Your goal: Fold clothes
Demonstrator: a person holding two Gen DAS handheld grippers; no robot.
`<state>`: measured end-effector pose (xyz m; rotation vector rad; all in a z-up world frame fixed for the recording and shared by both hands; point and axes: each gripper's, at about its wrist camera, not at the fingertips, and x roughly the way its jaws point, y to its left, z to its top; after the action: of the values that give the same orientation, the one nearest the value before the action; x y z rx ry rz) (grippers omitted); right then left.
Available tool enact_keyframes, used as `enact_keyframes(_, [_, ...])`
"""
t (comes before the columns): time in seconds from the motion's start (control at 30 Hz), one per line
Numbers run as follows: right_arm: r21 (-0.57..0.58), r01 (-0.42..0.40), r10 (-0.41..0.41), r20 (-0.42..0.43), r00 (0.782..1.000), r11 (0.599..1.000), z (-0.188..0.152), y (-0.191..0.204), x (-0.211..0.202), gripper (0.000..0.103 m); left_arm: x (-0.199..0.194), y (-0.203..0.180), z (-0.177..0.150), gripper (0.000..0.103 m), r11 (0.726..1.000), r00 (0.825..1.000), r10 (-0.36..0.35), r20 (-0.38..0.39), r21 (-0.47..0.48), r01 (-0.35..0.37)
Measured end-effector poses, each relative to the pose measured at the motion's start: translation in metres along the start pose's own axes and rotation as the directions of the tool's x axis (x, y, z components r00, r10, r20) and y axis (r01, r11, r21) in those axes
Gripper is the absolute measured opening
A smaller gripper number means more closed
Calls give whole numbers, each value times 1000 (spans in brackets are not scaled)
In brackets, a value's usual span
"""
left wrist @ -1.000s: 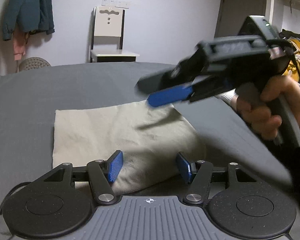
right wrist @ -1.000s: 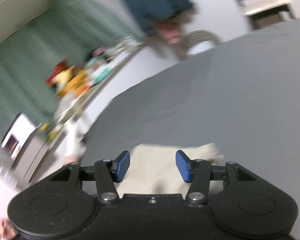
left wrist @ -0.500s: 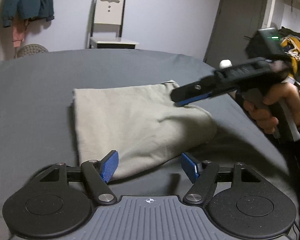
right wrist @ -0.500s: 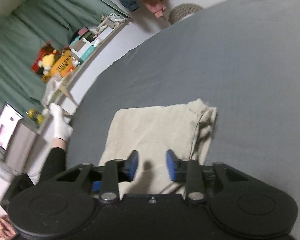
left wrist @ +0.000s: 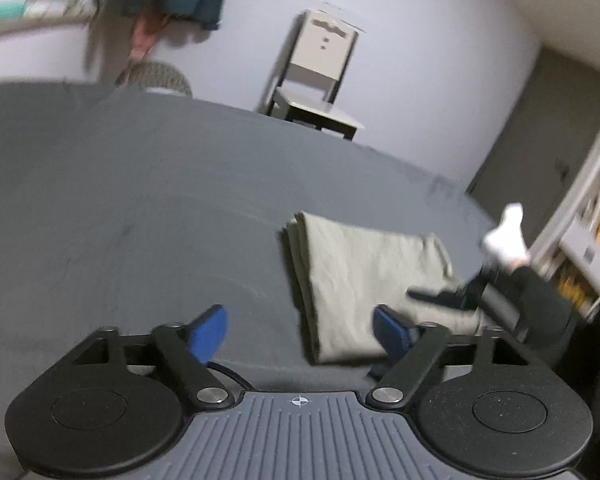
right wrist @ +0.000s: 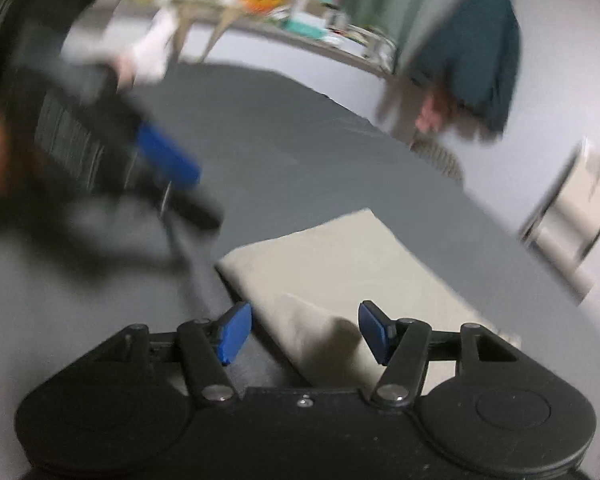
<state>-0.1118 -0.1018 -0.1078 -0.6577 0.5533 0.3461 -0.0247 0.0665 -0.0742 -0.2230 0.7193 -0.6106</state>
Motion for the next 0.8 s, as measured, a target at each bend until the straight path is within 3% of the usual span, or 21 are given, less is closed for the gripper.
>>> enact_keyframes(0.07, [-143,60,-63,-18,998,988,3,23,7,65,8,14,7,85,995,998,-65,-12,-79,64])
enact_keyframes(0.17, [-308,136,-150,-22,988,941,8,52,22,67,21,43,9,85,958,985,-170,-15,-236,161])
enact_keyframes(0.3, [-390,208,-235,-22,972,897,24,71,41,68,35,67,0,85,863,978,-207,23,-467,194])
enact_keyframes(0.4, [-386,247,-278,-26,960,889,28,72,50,68,43,70,-12,86,801,969,-246,24,-558,217])
enact_keyframes(0.47, [-367,272,-299,-19,954,890,30,72,55,67,48,69,-19,87,780,964,-267,12,-585,223])
enact_keyframes(0.6, [-293,261,-274,-4,962,920,26,64,53,42,60,60,-27,98,752,955,-298,17,-612,245])
enact_keyframes(0.8, [-188,240,-236,46,971,952,22,48,26,24,107,39,-29,98,640,915,-397,75,-691,335])
